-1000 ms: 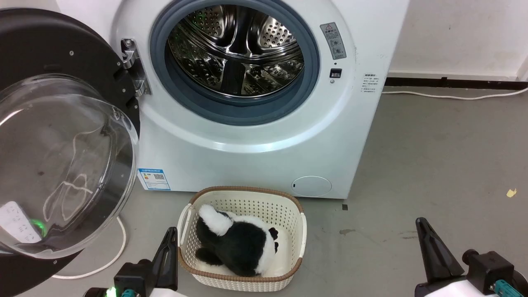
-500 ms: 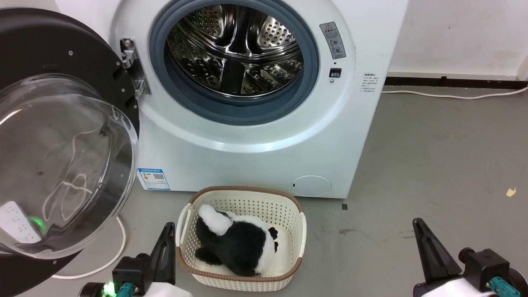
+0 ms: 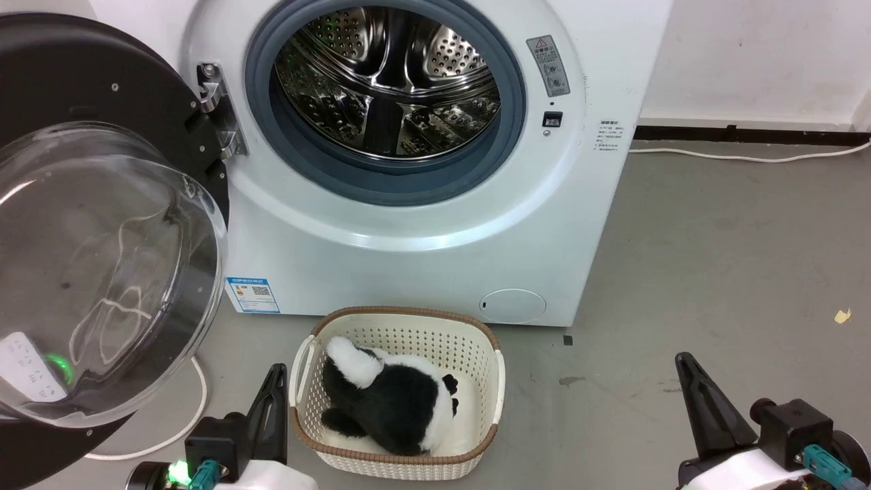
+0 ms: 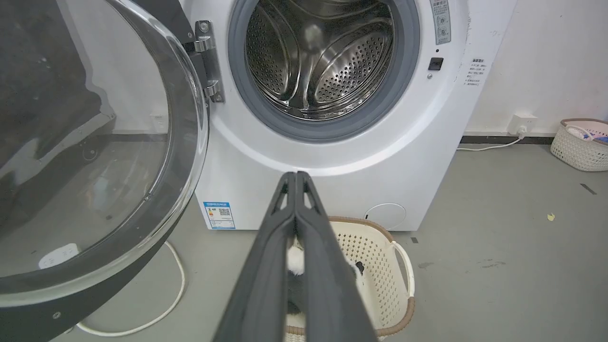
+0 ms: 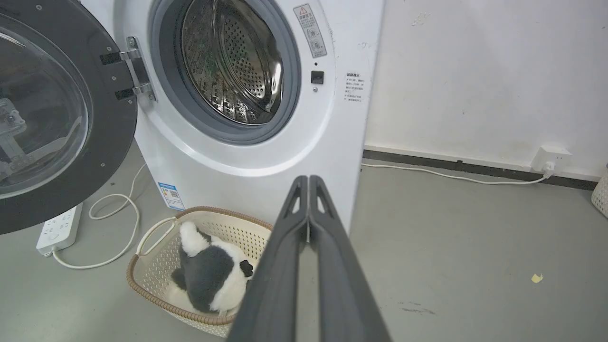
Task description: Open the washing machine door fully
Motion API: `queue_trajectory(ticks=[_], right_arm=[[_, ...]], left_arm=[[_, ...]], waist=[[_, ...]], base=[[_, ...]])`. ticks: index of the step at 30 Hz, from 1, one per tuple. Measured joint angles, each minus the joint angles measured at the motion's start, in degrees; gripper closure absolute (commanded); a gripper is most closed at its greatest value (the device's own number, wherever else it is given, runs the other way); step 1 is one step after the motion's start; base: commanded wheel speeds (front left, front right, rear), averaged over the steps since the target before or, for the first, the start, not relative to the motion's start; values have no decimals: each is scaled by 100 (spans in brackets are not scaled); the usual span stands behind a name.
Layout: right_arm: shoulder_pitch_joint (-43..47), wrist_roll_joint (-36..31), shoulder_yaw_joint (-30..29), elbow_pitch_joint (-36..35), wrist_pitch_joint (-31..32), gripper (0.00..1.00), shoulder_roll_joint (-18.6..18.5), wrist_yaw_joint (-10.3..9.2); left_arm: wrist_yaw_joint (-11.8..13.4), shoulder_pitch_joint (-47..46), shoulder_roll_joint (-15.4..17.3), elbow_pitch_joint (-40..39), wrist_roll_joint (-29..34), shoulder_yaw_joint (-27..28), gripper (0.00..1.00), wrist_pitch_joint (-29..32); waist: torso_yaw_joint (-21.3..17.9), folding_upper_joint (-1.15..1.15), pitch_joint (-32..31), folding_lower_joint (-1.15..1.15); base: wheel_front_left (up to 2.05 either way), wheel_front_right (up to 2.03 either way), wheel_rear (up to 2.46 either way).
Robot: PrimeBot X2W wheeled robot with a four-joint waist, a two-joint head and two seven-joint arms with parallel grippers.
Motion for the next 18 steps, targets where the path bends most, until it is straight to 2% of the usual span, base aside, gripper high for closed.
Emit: queue_trajectory(ticks=[18], right_arm=[[-17, -101, 33, -26, 202, 100, 0, 0]], left_arm=[[-35, -93, -26, -53, 151, 141, 100, 209]], waist=[[-10, 0, 11, 0]], base=[[0, 0, 0]])
